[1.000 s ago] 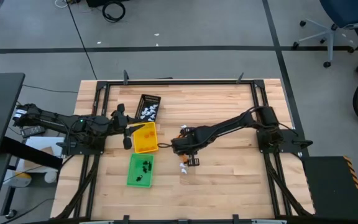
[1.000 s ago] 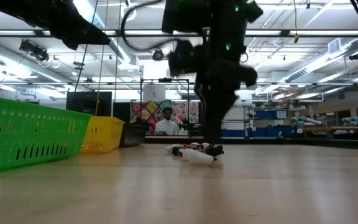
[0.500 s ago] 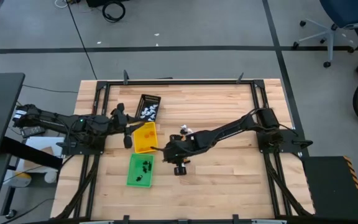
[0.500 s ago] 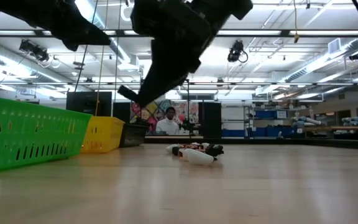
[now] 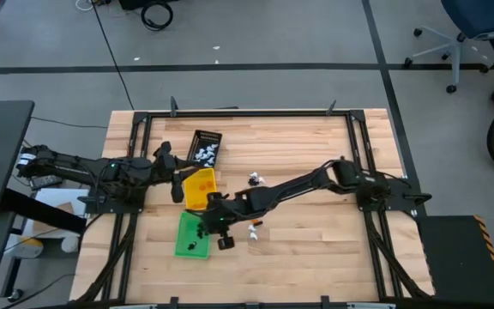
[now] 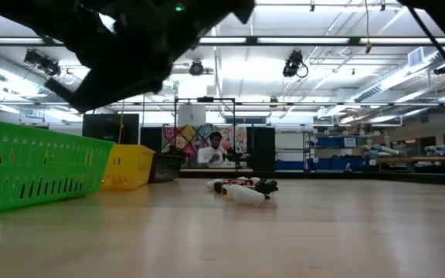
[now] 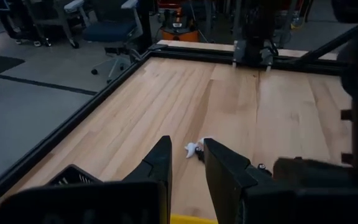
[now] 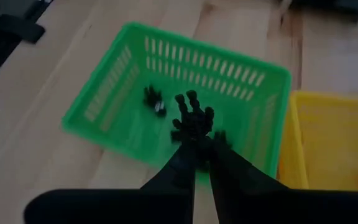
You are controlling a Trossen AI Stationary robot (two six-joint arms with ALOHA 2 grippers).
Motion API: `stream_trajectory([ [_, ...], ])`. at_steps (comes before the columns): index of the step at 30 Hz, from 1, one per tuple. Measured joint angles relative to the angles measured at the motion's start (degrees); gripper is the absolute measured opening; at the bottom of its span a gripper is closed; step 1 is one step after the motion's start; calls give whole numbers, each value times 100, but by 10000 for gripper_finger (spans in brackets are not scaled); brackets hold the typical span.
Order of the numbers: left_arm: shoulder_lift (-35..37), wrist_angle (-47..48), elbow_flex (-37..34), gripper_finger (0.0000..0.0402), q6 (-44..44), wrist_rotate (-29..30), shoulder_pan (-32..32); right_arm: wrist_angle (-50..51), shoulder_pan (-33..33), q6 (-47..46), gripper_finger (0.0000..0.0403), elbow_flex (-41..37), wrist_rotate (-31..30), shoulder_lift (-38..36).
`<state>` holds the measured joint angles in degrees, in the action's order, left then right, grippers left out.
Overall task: Sort Halloween decoration
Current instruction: Put the black skeleton toy into the green basket
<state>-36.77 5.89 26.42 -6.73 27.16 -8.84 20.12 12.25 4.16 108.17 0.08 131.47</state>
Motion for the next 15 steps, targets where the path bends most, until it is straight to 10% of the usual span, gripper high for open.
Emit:
stream_trajectory([
  [15, 1, 28, 0, 69, -21, -2, -13, -22, -221, 388, 132, 876, 395, 620],
])
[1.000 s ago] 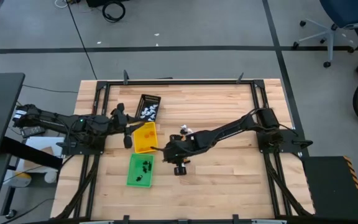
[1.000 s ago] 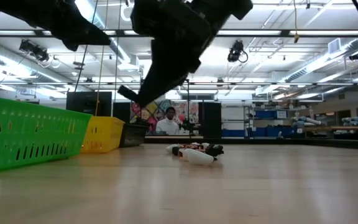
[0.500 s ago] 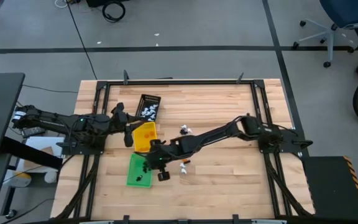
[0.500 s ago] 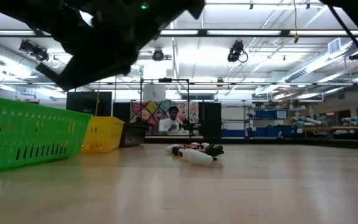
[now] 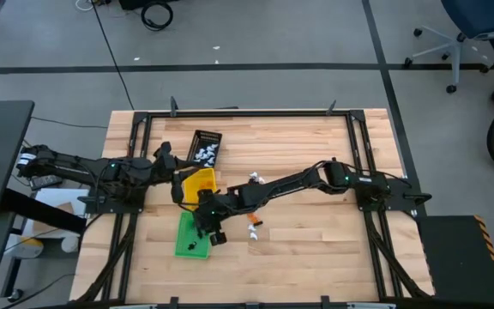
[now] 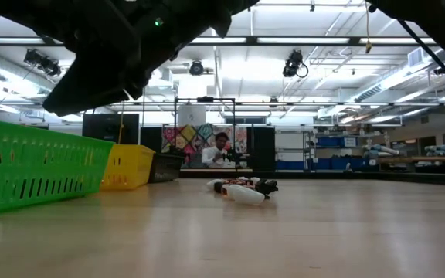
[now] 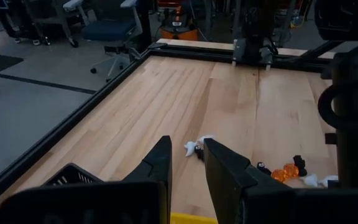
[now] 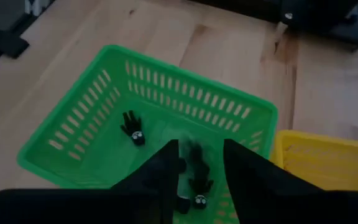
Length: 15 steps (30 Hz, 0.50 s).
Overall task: Sort Halloween decoration
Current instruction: Put the black skeleton toy into the green basket
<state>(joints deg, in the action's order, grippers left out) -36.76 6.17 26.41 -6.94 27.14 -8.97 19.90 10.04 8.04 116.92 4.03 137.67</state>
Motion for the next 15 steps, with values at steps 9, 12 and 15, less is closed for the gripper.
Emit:
stream_trajectory([
  [9, 1, -10, 0, 69, -26, 0, 0, 452, -4, -33, 152, 34, -172, -111],
  [12, 1, 5, 0, 69, -26, 0, 0, 897, 1, -62, 151, 97, -449, -291],
  [15, 1, 103, 0, 69, -26, -4, 0, 1491, 66, -220, 151, 101, -728, -471],
])
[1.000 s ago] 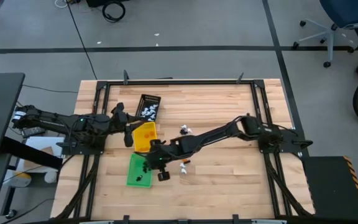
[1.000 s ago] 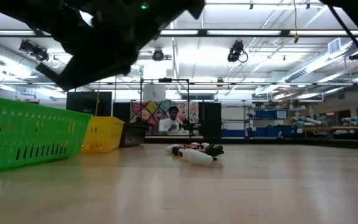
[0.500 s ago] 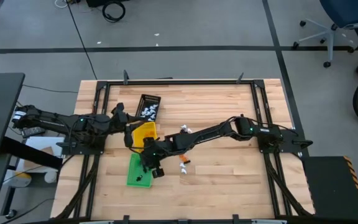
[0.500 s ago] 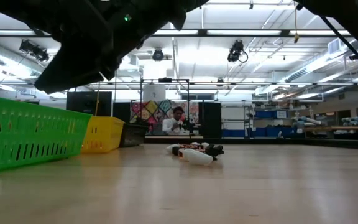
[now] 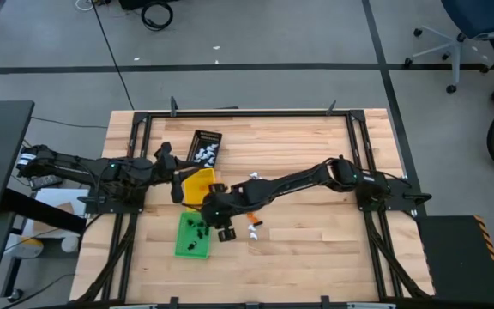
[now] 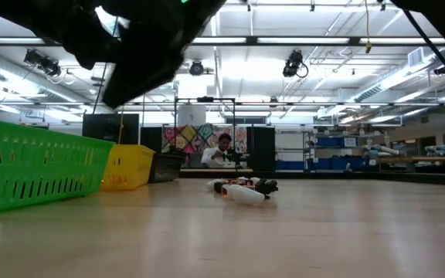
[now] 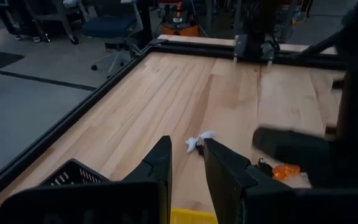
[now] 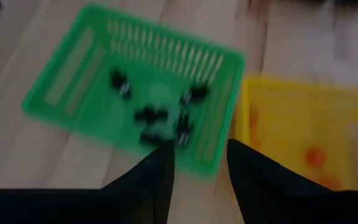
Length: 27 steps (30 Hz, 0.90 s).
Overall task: Sort Halloween decoration
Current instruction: Put the black skeleton toy into the green basket
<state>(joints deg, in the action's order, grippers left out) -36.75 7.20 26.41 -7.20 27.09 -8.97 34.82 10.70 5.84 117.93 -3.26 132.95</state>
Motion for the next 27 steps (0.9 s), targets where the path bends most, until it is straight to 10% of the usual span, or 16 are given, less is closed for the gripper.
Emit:
stream_trajectory([
  [9, 0, 55, 0, 69, 49, -42, 0, 2424, 186, -1205, 151, -7, -207, -192],
  [27, 0, 24, 0, 69, 181, -37, 0, 3738, 304, -1999, 151, -275, -816, -191],
])
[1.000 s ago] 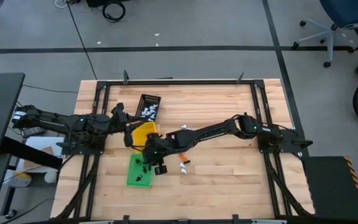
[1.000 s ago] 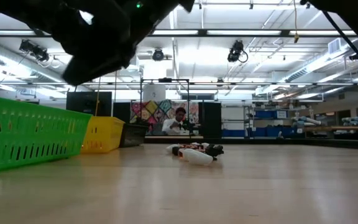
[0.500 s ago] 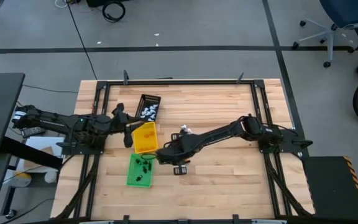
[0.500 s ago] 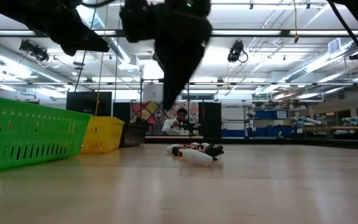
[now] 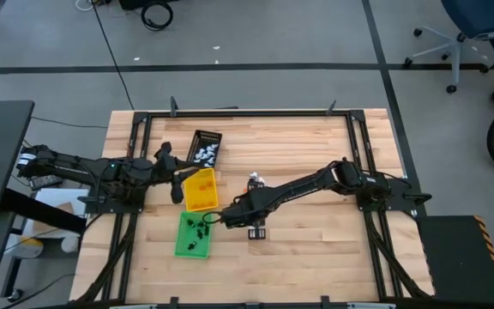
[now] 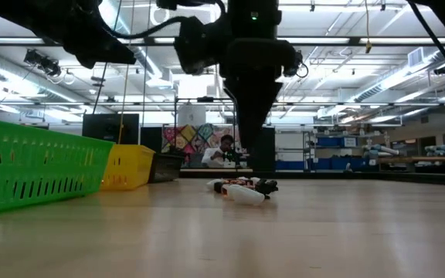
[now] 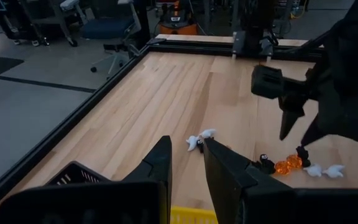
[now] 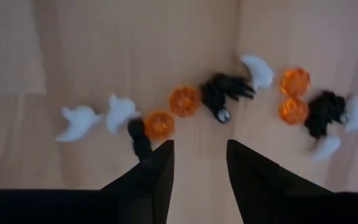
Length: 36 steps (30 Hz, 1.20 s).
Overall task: Sort Halloween decoration
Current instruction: Put the black skeleton toy into the green basket
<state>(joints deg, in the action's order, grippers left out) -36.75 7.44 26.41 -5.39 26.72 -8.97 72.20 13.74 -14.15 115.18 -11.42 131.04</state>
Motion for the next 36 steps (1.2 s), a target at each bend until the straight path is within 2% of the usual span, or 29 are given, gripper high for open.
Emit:
stream_trajectory([
  [6, 0, 9, 0, 69, 26, 0, 0, 269, -15, -4, 151, 0, -192, 0],
  [21, 0, 55, 0, 69, 22, 1, 0, 286, -37, 92, 151, -233, -101, 1],
  [29, 0, 65, 0, 69, 22, 2, 0, 188, -83, 124, 151, -474, 120, 2],
  [36, 0, 68, 0, 69, -2, 2, 0, 157, -55, 257, 151, -516, 642, 2],
])
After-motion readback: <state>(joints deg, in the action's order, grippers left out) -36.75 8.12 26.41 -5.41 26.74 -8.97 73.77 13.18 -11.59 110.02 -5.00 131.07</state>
